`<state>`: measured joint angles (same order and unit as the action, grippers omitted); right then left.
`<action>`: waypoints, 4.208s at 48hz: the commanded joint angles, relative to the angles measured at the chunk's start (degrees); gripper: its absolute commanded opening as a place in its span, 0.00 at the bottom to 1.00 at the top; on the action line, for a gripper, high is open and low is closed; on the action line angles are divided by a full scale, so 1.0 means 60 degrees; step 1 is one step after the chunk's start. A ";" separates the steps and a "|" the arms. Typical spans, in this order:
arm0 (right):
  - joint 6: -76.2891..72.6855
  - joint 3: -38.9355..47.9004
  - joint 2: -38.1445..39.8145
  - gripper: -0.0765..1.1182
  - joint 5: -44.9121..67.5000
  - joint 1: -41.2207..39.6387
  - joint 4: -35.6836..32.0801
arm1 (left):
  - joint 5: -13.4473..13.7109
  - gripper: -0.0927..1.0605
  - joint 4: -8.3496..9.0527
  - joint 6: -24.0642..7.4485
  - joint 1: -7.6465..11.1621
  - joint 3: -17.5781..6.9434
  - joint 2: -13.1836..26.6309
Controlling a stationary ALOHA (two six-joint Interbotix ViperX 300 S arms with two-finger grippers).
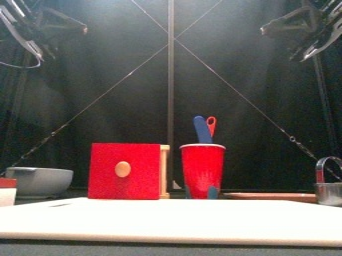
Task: Place sushi on board then cut the sushi with the knife then place the pieces on the plate
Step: Place the sushi on the board
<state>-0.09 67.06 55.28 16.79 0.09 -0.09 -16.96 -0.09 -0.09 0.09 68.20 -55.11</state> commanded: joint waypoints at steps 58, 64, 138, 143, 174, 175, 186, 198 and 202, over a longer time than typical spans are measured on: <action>-0.1318 -1.0562 -0.9800 0.11 -1.0825 -0.0674 0.0498 | -0.0571 0.12 0.0103 0.0000 -0.0615 0.0425 0.1084; -0.2930 -1.1221 -1.0327 0.12 -1.1118 -0.0615 -0.1128 | -0.0571 0.12 -0.0015 0.0000 -0.0981 0.0718 0.0908; -0.7793 -1.2905 -1.2847 0.81 -1.0591 -0.1011 -0.2476 | -0.0571 0.13 -0.1597 0.0073 -0.2944 0.1582 0.0264; -0.7808 -1.2935 -1.2949 0.81 -1.0591 -0.1011 -0.2446 | -0.0571 0.13 -0.1597 0.0073 -0.2944 0.1582 0.0264; -0.7822 -1.3477 -1.3491 0.80 -1.1016 -0.1011 -0.2432 | -0.0571 0.13 -0.1626 0.0088 -0.2930 0.1611 0.0264; -0.7822 -1.3477 -1.3506 0.80 -1.1060 -0.1011 -0.2432 | -0.0571 0.13 -0.1626 0.0088 -0.2915 0.1611 0.0264; -0.7837 -1.3521 -1.3638 0.79 -1.1309 -0.1011 -0.2432 | -0.0571 0.13 -0.1611 0.0073 -0.2930 0.1611 0.0264; -0.7808 -1.3594 -1.3696 0.70 -1.1323 -0.1011 -0.2432 | -0.0571 0.13 -0.1597 0.0059 -0.2959 0.1641 0.0264; -0.7808 -1.3667 -1.3696 0.66 -1.1323 -0.0981 -0.2461 | -0.0571 0.13 -0.1611 0.0073 -0.2974 0.1685 0.0264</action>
<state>-46.93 -13.18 -28.39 -51.33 -5.71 -14.59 -19.86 -9.76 0.35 -17.49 78.84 -53.61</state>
